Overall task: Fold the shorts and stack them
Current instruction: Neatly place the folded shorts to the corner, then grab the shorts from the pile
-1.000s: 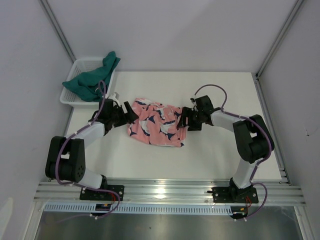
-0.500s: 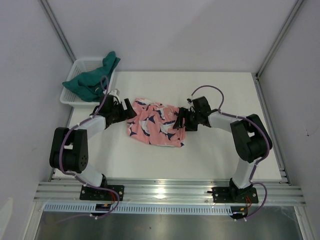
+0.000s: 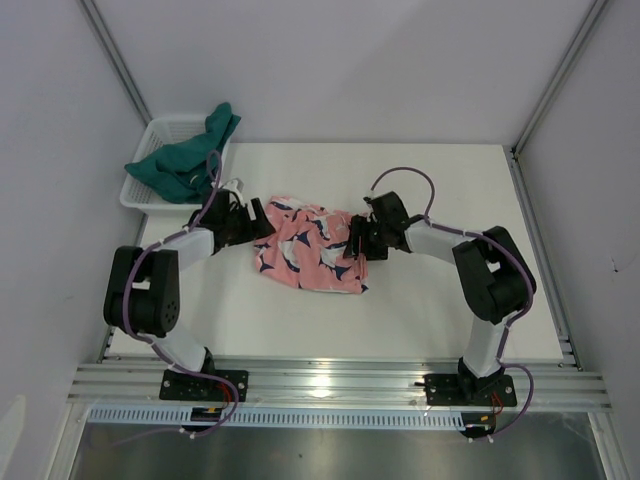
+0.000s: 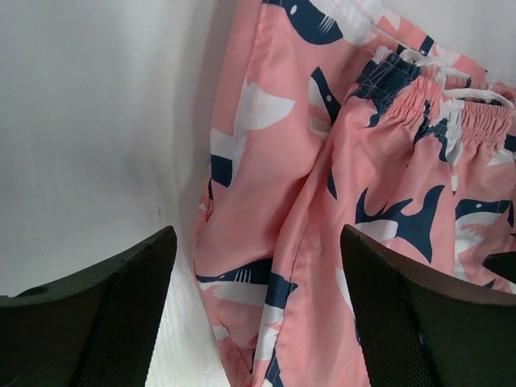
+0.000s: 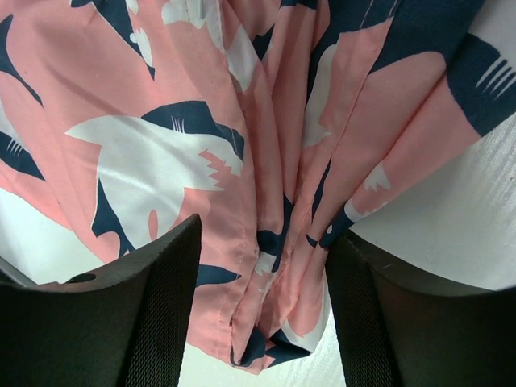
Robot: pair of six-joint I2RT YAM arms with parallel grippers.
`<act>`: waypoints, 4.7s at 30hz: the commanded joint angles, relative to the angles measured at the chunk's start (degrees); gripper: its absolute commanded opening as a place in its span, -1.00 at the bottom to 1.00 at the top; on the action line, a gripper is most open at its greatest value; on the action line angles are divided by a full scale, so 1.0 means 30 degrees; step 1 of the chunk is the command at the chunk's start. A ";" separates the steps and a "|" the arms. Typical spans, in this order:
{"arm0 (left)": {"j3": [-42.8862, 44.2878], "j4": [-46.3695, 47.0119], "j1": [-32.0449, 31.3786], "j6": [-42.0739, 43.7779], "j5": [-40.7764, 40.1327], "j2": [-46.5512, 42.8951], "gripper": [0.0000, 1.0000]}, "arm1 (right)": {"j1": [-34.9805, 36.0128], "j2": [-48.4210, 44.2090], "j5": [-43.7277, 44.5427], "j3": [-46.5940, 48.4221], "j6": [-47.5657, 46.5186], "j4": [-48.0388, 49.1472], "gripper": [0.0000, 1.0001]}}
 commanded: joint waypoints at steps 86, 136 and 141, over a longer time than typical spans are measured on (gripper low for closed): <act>1.5810 0.8162 -2.0345 -0.9818 -0.3491 1.4995 -0.95 | -1.8433 -0.6620 1.6352 -0.3649 0.1780 -0.5230 0.11; -0.0420 0.7695 -1.5952 -0.7475 -0.4254 -0.0883 0.61 | -1.9136 -2.2617 -0.6680 -1.9469 0.5647 0.3474 0.76; -0.0247 0.5911 -1.5220 -0.6949 -0.4049 -0.2640 0.62 | -1.8463 -2.2673 -0.6882 -1.8243 0.5123 0.2214 0.77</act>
